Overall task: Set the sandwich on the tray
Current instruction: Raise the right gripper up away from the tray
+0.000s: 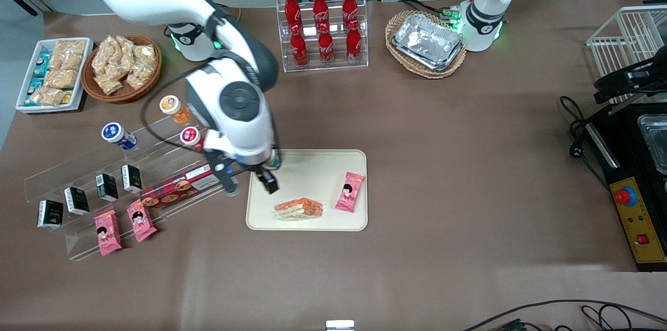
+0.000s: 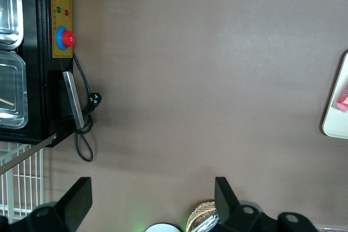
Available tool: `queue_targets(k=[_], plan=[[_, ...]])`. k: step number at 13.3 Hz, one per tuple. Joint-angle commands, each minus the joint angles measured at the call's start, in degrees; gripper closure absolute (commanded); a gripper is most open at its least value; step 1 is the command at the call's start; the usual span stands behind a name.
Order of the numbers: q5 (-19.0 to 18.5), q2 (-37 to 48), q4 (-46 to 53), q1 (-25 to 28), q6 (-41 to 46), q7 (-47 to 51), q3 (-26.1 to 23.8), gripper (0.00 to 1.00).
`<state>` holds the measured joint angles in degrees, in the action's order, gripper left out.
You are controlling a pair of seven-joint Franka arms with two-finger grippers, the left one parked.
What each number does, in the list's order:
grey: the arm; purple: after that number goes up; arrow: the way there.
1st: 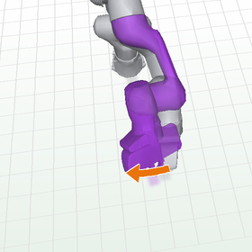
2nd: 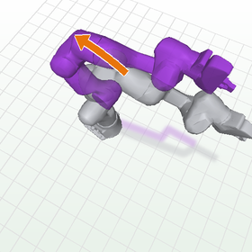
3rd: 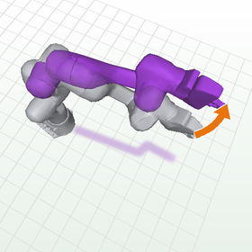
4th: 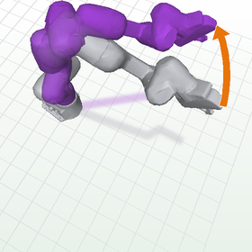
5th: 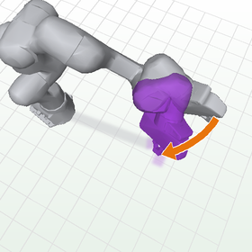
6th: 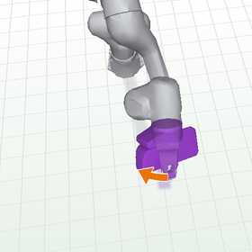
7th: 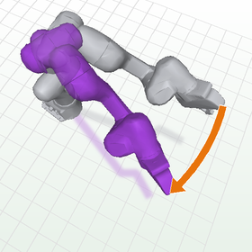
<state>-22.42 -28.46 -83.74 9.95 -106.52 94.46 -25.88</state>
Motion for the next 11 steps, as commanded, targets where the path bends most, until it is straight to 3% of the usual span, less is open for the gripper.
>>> queue_targets(k=[1,5,7,8,10,11], plan=[[0.8,6.04,-3.54,-3.79,3.85,-17.95,-0.05,0.0],[0.97,9.83,-3.54,-8.79,4.83,-39.83,0.13,0.0],[1.06,11.14,-3.71,-10.99,5.27,-45.92,-0.04,0.0],[2.54,11.93,-3.63,-11.87,5.1,-49.51,-0.04,0.0],[9.82,13.78,-3.45,-14.94,4.66,-58.82,0.13,0.02],[11.59,14.83,-3.54,-16.0,4.83,-64.35,0.48,0.02]])
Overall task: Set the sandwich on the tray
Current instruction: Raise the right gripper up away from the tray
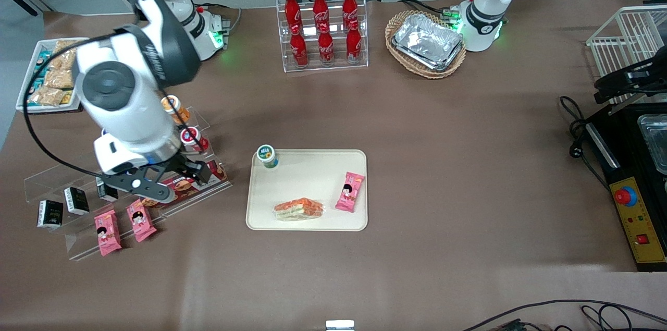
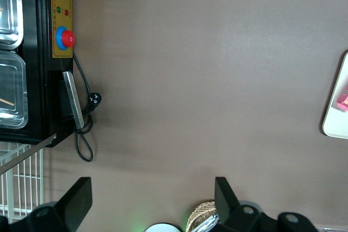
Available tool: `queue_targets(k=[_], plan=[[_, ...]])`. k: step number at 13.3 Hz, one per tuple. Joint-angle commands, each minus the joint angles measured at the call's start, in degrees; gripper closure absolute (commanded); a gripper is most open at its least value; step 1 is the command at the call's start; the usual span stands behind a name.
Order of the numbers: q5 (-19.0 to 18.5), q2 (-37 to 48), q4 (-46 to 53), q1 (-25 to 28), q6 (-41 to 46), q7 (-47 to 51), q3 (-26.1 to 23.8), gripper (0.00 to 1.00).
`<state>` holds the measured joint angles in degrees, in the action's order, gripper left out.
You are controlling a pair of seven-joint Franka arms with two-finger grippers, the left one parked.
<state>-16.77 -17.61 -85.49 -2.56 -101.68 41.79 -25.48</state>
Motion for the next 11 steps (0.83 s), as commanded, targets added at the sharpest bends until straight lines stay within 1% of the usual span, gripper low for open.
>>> queue_targets(k=[1,2,3,4,5,6,11], plan=[[6.13,5.2,-1.88,-3.68,0.43,-16.6,1.56,0.01],[6.83,6.52,-1.96,-3.42,0.69,-20.92,4.19,0.01],[9.53,7.75,-2.31,-3.42,1.31,-25.31,6.56,0.01],[13.13,8.98,-2.58,-3.33,1.49,-30.23,9.89,0.01],[15.69,10.56,-3.28,-3.07,1.66,-34.37,13.15,0.01],[16.32,12.49,-5.11,-2.98,1.58,-35.89,15.35,0.01],[16.33,20.93,-12.33,-3.07,2.27,-42.22,22.13,0.0]])
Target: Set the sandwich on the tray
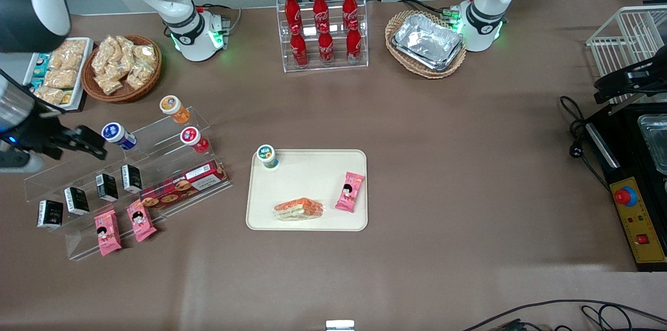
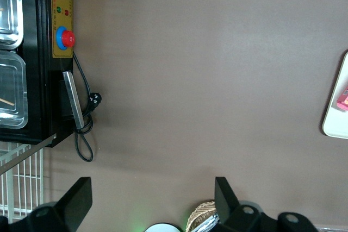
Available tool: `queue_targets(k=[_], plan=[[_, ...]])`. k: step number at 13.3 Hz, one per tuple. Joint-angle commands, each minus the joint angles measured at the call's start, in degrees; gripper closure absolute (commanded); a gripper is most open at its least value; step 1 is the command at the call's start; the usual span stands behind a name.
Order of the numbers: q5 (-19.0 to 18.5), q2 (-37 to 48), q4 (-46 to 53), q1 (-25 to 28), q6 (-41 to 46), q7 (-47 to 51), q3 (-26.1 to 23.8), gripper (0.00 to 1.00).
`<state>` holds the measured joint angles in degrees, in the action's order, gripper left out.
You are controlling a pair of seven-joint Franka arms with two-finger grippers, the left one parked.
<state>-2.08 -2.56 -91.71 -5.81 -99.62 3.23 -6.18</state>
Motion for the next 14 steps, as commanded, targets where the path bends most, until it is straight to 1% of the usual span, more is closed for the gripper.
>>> queue_targets(k=[1,3,6,8,11,12,14], plan=[[1.47,6.42,-6.2,0.18,0.31,-4.02,3.01,0.0],[1.47,6.77,-6.03,0.18,0.66,-4.11,4.41,0.0],[1.82,6.78,-5.59,-0.17,0.39,-3.93,5.03,0.0],[3.04,6.86,-5.59,0.01,0.31,-4.37,7.57,0.0],[4.8,6.86,-5.59,-0.08,0.57,-8.31,10.21,0.0],[5.16,6.86,-5.59,-0.08,0.74,-9.8,10.57,0.0],[5.33,6.86,-5.59,0.01,1.71,-9.65,10.66,0.0]])
